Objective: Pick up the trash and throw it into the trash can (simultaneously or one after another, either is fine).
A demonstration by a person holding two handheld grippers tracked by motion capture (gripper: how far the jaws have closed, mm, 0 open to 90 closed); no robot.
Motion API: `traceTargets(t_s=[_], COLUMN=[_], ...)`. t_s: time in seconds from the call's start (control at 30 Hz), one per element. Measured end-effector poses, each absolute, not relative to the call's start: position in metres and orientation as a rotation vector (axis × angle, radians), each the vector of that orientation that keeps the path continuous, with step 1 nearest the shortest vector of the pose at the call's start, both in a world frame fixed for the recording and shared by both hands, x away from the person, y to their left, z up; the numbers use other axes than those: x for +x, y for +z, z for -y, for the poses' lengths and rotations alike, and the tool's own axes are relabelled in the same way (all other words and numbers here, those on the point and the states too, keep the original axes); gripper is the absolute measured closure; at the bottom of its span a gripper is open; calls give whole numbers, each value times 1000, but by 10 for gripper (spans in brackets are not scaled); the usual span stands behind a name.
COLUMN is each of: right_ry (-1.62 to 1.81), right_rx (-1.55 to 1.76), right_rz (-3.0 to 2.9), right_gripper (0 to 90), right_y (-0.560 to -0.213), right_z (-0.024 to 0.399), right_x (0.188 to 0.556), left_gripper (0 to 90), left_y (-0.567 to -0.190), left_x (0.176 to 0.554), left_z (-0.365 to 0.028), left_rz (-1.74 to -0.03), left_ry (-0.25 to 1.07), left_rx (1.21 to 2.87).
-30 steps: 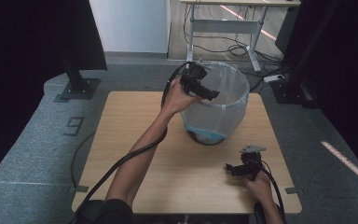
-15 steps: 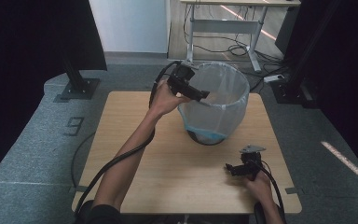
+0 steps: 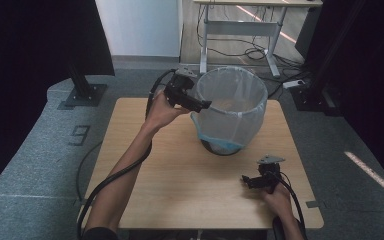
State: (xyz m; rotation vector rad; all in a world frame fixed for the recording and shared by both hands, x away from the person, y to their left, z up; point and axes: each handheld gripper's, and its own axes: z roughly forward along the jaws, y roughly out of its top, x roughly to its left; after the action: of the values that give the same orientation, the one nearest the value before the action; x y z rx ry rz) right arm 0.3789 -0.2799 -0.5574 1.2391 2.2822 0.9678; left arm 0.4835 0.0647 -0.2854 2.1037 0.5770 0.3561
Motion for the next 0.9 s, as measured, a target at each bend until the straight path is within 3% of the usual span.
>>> traceTargets(t_s=[0.9], right_ry=[965], right_rx=[1245], right_rz=[-2278], right_gripper=[0], right_y=[-557], right_z=[279], right_x=[378], left_gripper=[44], left_y=[-313], left_x=[467], left_z=[-144], left_rz=[-664], left_ry=[368], left_rx=[2021])
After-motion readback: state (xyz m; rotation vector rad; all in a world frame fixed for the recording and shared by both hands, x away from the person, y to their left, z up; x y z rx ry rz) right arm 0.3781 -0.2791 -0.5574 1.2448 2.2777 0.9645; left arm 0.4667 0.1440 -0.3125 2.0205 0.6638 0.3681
